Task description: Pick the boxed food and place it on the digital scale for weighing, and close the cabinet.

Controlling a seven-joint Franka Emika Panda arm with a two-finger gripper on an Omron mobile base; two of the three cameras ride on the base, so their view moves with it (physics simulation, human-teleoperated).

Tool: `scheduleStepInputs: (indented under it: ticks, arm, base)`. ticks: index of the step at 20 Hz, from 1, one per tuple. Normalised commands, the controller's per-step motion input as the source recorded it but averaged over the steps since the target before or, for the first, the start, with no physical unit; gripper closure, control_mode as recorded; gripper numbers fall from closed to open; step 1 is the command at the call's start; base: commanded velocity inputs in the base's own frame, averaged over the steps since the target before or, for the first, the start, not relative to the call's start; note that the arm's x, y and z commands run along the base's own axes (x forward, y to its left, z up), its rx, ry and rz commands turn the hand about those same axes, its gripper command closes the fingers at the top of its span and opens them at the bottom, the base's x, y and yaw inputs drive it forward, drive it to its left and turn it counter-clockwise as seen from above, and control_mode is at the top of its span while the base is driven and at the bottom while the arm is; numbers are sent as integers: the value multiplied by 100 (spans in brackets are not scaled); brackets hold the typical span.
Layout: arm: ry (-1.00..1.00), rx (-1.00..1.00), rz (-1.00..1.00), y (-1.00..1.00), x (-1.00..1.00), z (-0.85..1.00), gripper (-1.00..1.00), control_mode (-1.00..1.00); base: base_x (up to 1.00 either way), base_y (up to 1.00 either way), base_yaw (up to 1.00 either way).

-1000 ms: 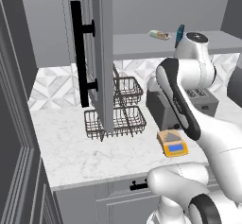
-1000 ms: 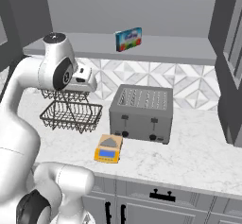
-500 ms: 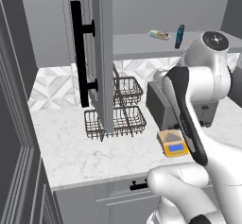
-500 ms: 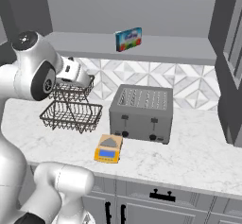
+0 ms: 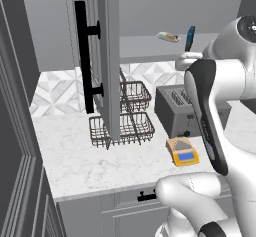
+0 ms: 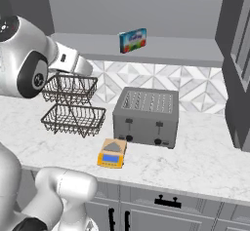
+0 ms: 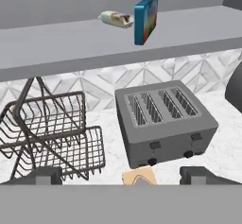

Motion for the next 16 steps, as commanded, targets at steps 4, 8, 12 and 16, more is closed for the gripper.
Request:
scheduleStepInputs:
  ticks: [4, 8, 12, 16]
  arm:
    - [-12, 0, 0, -19, 0, 59, -100, -100]
    - [-2, -4, -2, -19, 0, 26, -100, -100]
    - [-2, -7, -6, -18, 1, 4, -100, -100]
    - [-3, -4, -7, -23, 20, 0, -100, -100]
  base:
    - [0, 0, 0]
    - [0, 0, 0]
    - [0, 0, 0]
    - [0, 0, 0]
